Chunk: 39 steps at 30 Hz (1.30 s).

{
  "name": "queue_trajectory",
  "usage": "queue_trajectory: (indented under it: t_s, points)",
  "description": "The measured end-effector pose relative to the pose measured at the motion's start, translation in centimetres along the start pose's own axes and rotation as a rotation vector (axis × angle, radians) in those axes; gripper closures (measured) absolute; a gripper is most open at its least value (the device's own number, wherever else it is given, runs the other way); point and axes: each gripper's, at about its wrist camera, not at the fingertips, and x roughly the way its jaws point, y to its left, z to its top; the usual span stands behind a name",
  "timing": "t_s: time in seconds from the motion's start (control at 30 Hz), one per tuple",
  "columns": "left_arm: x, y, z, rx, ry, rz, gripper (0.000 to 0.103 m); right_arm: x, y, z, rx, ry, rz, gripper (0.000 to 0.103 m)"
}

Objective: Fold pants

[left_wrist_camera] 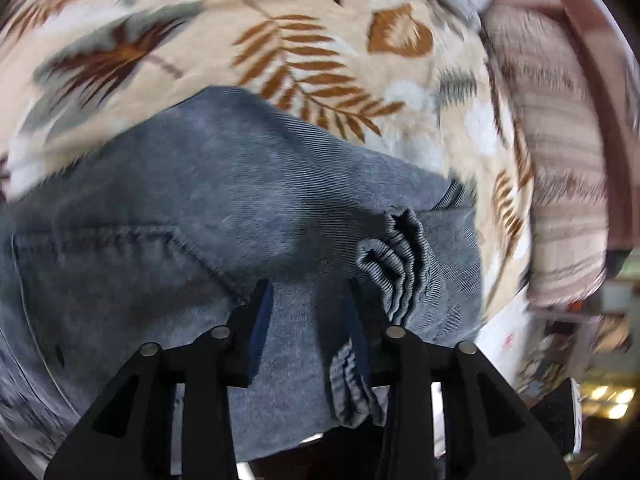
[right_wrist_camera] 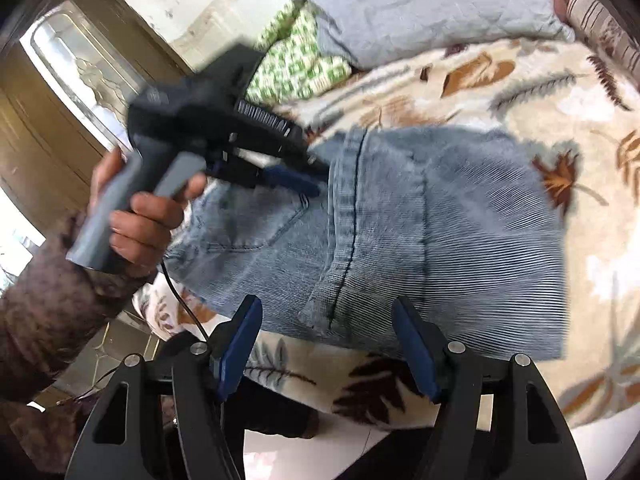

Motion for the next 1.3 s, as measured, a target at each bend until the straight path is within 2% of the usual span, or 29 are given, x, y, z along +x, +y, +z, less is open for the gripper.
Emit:
queue_trajectory:
  t_s: [0.17,0.2,0.27,0.33,0.4,0.43,0.47,0.57,0.63,0.7,0.8,0.87,0.97,1.13,1.23,1.3]
  points:
    - [-0.8,-0.4,-1.3,-0.020,-0.042,-0.108,0.060,-3.5,-5.7,2.6,0.154,-0.128,-0.014,0.030]
    - [-0.9,-0.7,-1.5,-0.015,-0.054,-0.122,0.058,-3.4,-6.5,3.4,0.176,-0.132,-0.019,0.030]
    - [-1.0,-1.1,-1.8,-0.016,-0.083,-0.139,0.047,-2.7,-8.0,4.9,0.213,-0.123,-0.022,0.030]
    - [-0.8,-1.1,-1.8,-0.050,-0.085,-0.154,0.047,-1.7,-9.3,6.1,0.235,-0.107,-0.029,0.032]
    - [-1.2,-0.3,-2.1,-0.112,-0.096,-0.215,0.047,-0.3,-10.1,7.3,0.242,-0.082,-0.046,0.034]
    - [-1.7,0.0,-2.5,-0.135,-0.123,-0.262,0.047,0.1,-10.6,7.7,0.247,-0.074,-0.055,0.034]
    - [-2.1,0.1,-2.7,-0.139,-0.146,-0.265,0.044,0.4,-10.9,7.9,0.253,-0.068,-0.049,0.034]
    - [-2.4,-0.7,-2.6,-0.088,-0.186,-0.155,0.032,1.0,-10.9,8.4,0.242,-0.063,-0.037,0.034]
    - [-1.2,-1.3,-2.5,-0.058,-0.151,-0.118,0.031,1.6,-11.0,8.9,0.223,-0.050,-0.047,0.034]
    - [0.1,-1.7,-2.7,-0.053,-0.118,-0.121,0.031,1.7,-11.0,9.2,0.219,-0.048,-0.056,0.034]
    - [1.2,-2.4,-3.1,-0.006,-0.107,-0.090,0.031,1.5,-10.2,9.7,0.189,-0.044,-0.004,0.034]
    - [1.6,-3.1,-3.9,0.053,-0.096,-0.026,0.031,1.8,-9.3,10.4,0.141,-0.014,-0.004,0.034]
    - [1.7,-3.6,-5.9,0.107,-0.081,0.011,0.031,3.1,-7.8,11.6,0.061,0.058,0.021,0.032]
    - [2.6,-2.4,-10.3,0.059,0.002,-0.060,0.031,7.2,-4.1,13.1,-0.100,0.203,0.026,0.032]
    - [3.2,-2.9,-11.8,0.088,0.004,-0.027,0.031,9.9,-1.4,12.8,-0.193,0.280,0.020,0.032]
    - [3.3,-3.2,-11.9,0.089,-0.018,-0.011,0.031,11.6,0.3,12.0,-0.278,0.316,-0.041,0.034]
